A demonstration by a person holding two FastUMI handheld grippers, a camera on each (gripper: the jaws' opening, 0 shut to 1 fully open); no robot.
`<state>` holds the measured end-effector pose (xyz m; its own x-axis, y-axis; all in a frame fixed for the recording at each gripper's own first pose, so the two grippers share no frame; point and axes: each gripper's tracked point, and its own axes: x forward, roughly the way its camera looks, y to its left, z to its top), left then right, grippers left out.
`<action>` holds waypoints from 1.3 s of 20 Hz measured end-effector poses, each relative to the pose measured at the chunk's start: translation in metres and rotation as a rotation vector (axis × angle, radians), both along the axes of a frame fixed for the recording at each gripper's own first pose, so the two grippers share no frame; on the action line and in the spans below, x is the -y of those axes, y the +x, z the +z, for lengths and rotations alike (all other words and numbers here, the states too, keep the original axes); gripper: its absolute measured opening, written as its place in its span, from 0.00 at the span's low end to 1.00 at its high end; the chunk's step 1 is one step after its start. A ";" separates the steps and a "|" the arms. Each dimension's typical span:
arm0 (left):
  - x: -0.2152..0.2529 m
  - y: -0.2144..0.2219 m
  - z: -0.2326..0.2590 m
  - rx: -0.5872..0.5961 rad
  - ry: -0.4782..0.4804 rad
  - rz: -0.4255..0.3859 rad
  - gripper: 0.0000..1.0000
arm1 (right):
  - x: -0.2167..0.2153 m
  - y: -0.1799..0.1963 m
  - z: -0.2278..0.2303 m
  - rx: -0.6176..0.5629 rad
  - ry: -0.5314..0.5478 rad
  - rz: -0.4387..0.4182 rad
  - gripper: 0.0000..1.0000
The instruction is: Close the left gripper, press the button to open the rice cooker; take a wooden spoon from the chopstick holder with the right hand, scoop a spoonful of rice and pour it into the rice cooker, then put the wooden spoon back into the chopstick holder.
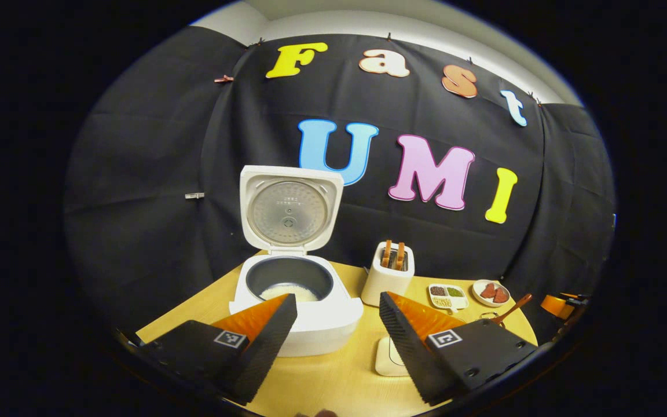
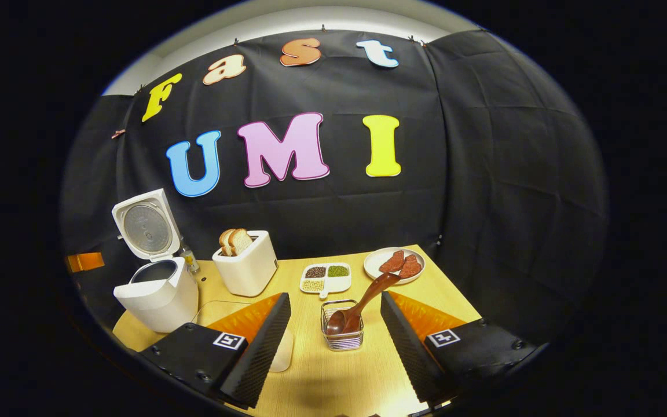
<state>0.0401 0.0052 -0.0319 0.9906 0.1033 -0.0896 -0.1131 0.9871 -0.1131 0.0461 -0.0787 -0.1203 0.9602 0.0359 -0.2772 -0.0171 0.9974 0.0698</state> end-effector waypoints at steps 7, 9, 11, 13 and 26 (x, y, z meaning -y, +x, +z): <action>0.044 -0.014 -0.021 -0.045 0.025 0.010 0.96 | 0.023 0.031 -0.054 -0.104 0.036 0.023 0.98; 0.051 -0.018 -0.036 -0.080 0.012 0.020 0.96 | 0.025 0.043 -0.071 -0.128 0.059 0.027 0.99; 0.058 -0.026 -0.051 -0.115 0.008 0.022 0.96 | 0.028 0.058 -0.083 -0.130 0.069 0.015 0.98; 0.057 -0.035 -0.064 -0.151 0.020 0.036 0.96 | 0.033 0.076 -0.093 -0.126 0.084 -0.007 0.99; 0.053 -0.063 -0.108 -0.282 0.015 0.061 0.96 | 0.037 0.154 -0.129 -0.154 0.220 -0.088 0.52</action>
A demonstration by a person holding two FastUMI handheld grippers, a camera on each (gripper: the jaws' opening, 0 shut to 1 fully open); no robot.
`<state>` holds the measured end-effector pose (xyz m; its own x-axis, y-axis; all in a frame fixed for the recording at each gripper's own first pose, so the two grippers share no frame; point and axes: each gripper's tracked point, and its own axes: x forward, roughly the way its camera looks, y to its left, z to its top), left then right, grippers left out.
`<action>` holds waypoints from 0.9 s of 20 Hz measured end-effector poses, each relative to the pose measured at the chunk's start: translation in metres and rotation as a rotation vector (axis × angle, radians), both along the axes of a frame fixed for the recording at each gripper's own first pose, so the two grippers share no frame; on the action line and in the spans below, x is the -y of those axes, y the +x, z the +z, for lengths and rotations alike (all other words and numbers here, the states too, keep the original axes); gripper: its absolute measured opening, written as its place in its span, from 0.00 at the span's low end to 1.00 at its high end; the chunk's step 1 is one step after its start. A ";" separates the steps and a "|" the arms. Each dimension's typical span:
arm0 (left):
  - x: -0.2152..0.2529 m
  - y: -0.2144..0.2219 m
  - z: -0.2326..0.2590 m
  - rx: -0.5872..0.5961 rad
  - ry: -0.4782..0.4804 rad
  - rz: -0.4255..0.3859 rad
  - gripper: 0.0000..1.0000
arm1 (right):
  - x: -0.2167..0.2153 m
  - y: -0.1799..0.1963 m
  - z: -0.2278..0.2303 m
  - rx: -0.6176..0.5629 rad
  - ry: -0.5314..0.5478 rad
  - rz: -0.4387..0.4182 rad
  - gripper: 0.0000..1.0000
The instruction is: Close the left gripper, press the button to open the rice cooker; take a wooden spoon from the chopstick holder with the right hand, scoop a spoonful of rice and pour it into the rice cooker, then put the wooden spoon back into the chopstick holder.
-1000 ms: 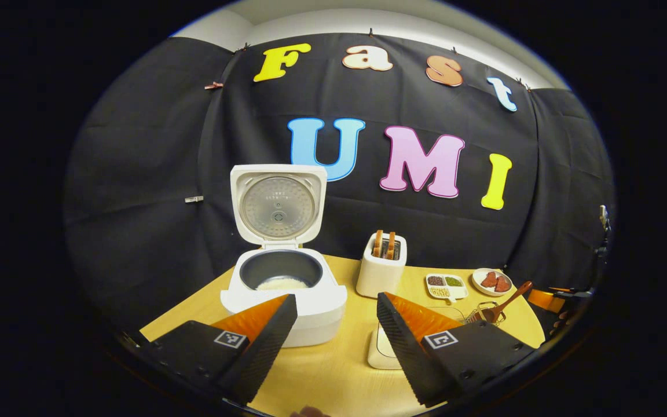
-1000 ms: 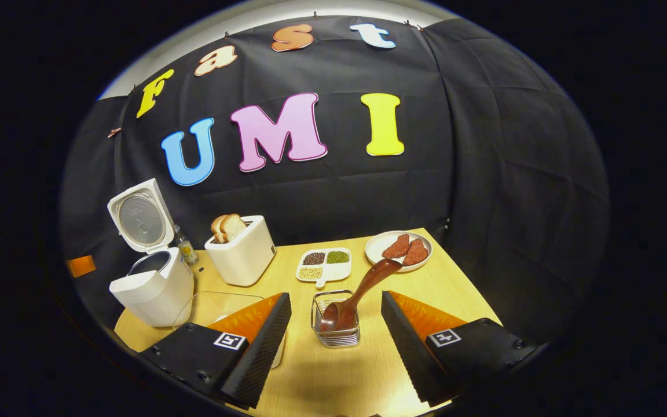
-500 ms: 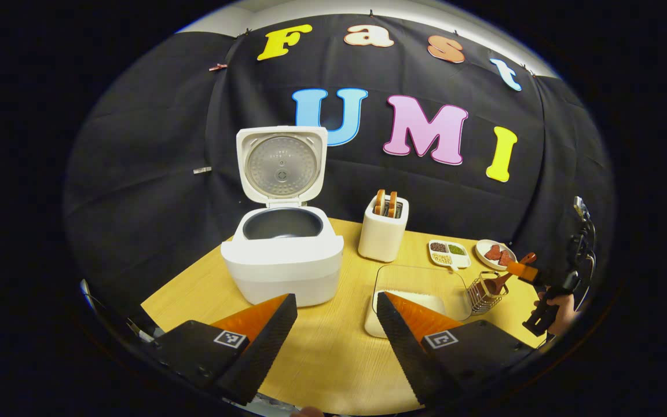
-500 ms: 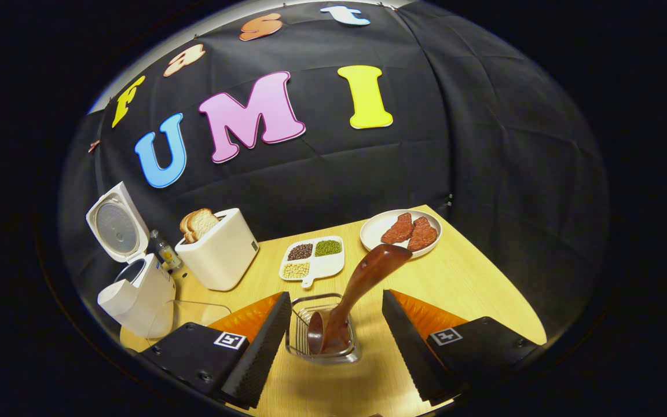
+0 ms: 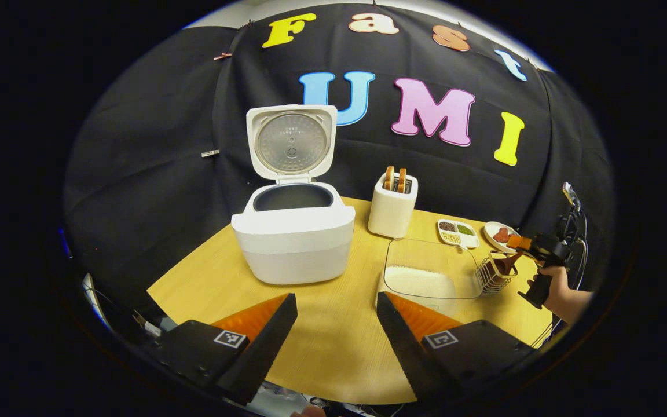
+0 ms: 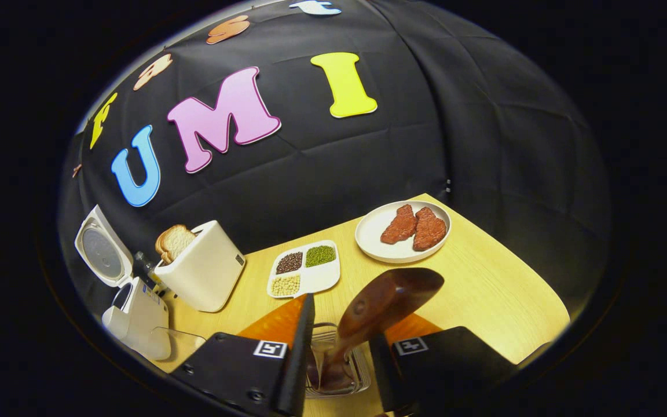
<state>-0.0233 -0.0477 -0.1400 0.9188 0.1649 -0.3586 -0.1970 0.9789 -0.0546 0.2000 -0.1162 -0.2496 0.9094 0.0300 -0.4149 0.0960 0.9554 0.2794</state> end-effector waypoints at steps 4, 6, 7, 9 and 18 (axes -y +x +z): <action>0.008 0.007 0.000 0.009 0.004 -0.051 0.96 | 0.001 -0.002 0.007 0.001 -0.037 -0.007 0.22; 0.011 0.009 0.002 0.019 -0.006 -0.073 0.96 | -0.012 -0.010 0.014 -0.013 -0.041 0.019 0.24; 0.011 0.011 0.003 0.025 -0.013 -0.083 0.96 | -0.017 -0.009 0.021 -0.002 -0.057 0.035 0.21; 0.008 0.012 0.007 0.043 -0.021 -0.098 0.96 | -0.023 -0.012 0.043 0.037 -0.094 0.053 0.17; -0.040 0.007 0.003 0.107 0.026 -0.147 0.96 | -0.072 -0.035 0.156 0.188 -0.190 0.102 0.17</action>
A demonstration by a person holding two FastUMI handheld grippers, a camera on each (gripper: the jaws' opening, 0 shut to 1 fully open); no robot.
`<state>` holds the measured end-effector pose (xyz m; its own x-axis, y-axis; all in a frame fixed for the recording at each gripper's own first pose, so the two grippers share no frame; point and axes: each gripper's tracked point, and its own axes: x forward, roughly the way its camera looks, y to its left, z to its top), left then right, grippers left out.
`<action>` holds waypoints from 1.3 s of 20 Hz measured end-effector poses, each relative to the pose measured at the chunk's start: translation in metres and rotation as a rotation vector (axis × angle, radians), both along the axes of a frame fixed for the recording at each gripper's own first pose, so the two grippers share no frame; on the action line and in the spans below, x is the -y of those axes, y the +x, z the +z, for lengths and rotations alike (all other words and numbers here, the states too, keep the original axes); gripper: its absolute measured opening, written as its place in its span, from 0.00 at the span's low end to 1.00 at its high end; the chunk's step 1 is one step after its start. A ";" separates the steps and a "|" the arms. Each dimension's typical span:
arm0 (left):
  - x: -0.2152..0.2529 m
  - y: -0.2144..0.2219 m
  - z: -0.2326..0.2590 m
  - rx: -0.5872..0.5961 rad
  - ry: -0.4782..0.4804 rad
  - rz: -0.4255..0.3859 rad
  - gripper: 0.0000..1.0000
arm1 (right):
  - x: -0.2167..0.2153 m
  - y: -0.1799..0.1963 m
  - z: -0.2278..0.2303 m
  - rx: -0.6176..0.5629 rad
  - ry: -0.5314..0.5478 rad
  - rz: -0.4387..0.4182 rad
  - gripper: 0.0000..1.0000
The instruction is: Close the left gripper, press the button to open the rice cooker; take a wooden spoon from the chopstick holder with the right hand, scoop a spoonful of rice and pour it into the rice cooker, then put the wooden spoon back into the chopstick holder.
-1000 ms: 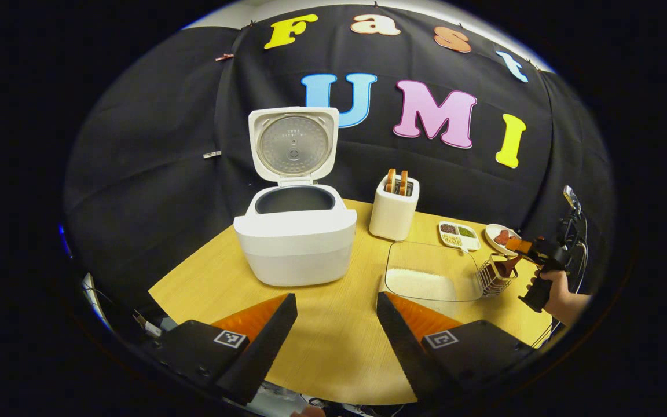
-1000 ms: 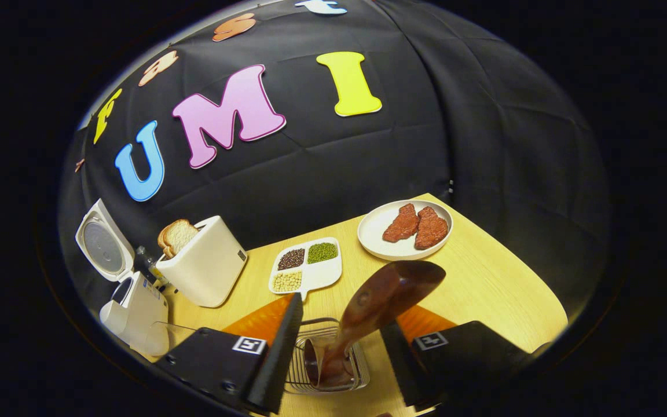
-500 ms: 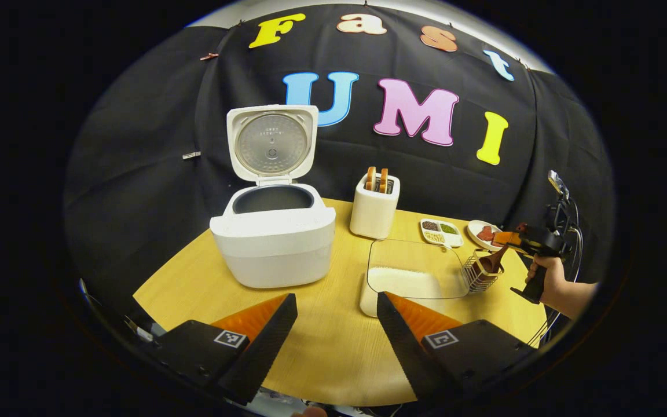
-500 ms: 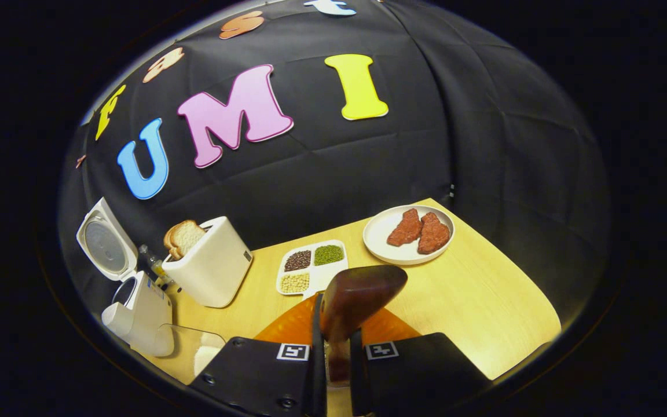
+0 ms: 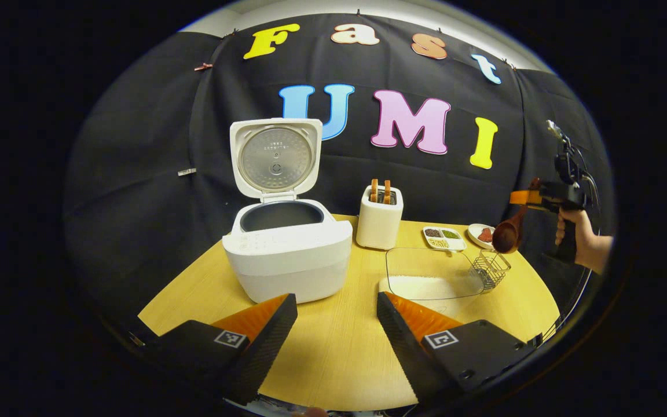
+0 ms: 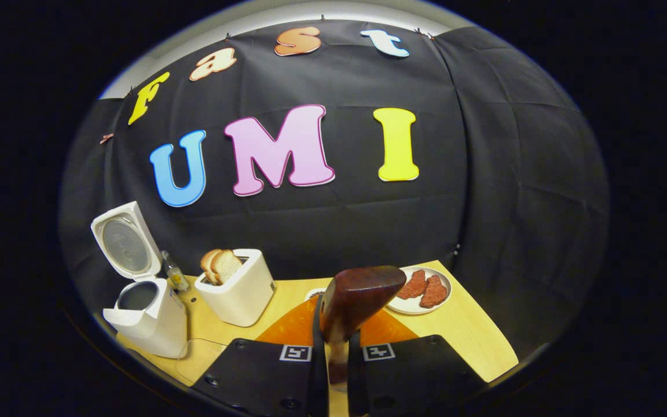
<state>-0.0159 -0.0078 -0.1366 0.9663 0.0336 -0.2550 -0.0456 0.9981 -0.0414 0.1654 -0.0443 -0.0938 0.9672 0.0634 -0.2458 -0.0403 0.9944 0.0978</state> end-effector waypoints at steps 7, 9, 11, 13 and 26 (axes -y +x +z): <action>-0.043 -0.006 -0.009 -0.006 -0.012 -0.051 0.96 | -0.088 -0.026 -0.007 -0.030 0.025 0.105 0.17; -0.049 -0.004 -0.012 -0.012 -0.045 -0.052 0.96 | -0.107 -0.033 -0.023 -0.048 0.023 0.124 0.17; -0.050 -0.002 -0.016 -0.022 -0.080 -0.057 0.96 | -0.119 -0.038 -0.044 -0.071 0.016 0.130 0.17; -0.050 -0.001 -0.023 -0.031 -0.108 -0.070 0.96 | -0.123 -0.038 -0.068 -0.091 -0.016 0.122 0.17; -0.071 0.001 -0.057 -0.077 -0.095 -0.122 0.96 | -0.139 -0.058 -0.158 -0.153 -0.070 0.019 0.17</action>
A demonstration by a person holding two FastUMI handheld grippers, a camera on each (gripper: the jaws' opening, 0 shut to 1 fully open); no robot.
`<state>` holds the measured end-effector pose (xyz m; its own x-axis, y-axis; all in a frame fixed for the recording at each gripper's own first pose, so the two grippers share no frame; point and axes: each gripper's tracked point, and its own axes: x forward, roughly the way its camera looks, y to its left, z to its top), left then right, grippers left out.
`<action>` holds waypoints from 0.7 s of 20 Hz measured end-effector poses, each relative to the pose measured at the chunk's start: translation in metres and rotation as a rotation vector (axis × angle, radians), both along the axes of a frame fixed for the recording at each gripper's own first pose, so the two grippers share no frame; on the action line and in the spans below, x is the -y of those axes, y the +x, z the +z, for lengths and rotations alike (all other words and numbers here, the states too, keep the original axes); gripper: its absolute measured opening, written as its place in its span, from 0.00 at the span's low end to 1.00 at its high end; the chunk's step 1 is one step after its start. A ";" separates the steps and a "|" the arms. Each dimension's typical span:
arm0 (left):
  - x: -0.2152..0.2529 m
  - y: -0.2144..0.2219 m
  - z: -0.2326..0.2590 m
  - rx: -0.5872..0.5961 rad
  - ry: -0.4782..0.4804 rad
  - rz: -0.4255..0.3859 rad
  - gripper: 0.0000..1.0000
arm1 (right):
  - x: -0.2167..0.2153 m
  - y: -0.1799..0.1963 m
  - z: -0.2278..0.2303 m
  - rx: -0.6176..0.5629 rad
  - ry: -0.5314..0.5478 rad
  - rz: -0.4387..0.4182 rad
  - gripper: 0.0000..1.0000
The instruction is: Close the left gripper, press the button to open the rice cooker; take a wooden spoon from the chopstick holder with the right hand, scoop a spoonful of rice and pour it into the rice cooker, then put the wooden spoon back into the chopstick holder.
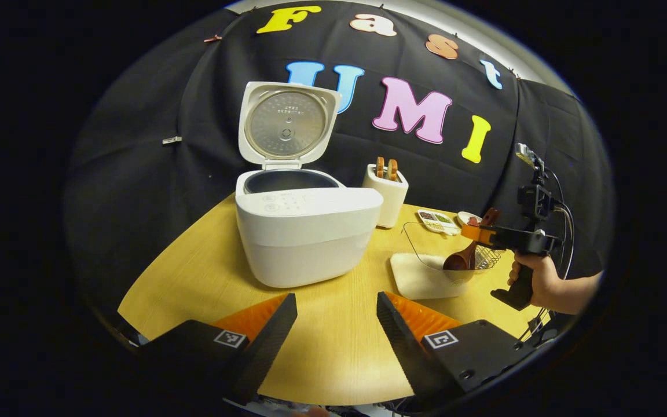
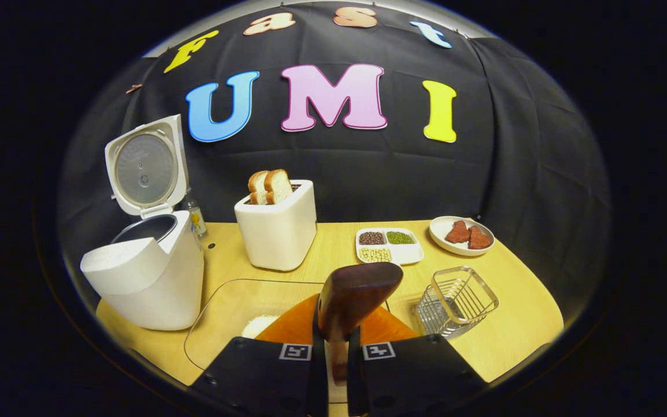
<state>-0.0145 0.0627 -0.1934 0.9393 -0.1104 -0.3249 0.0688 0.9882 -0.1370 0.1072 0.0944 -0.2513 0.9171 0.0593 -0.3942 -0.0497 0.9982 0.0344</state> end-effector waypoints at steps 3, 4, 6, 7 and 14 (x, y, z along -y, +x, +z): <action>-0.014 -0.006 -0.008 -0.022 -0.017 0.028 0.96 | -0.029 -0.007 -0.007 -0.053 0.110 -0.001 0.17; -0.019 -0.009 -0.008 -0.025 -0.020 0.041 0.96 | -0.037 -0.008 -0.007 -0.064 0.120 0.002 0.17; -0.032 -0.014 -0.009 -0.029 -0.021 0.069 0.95 | -0.053 -0.010 -0.009 -0.083 0.148 0.011 0.17; -0.038 -0.016 -0.010 -0.032 -0.021 0.083 0.96 | -0.061 -0.010 -0.011 -0.099 0.170 0.013 0.17; -0.061 -0.034 -0.021 -0.065 -0.061 0.155 0.96 | -0.060 -0.004 -0.021 -0.244 0.444 -0.104 0.17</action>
<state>-0.0483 0.1238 -0.2149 0.9240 0.0126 -0.3822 -0.0944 0.9760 -0.1962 0.1032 0.1543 -0.2727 0.8113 0.1827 -0.5554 0.1115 0.8841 0.4537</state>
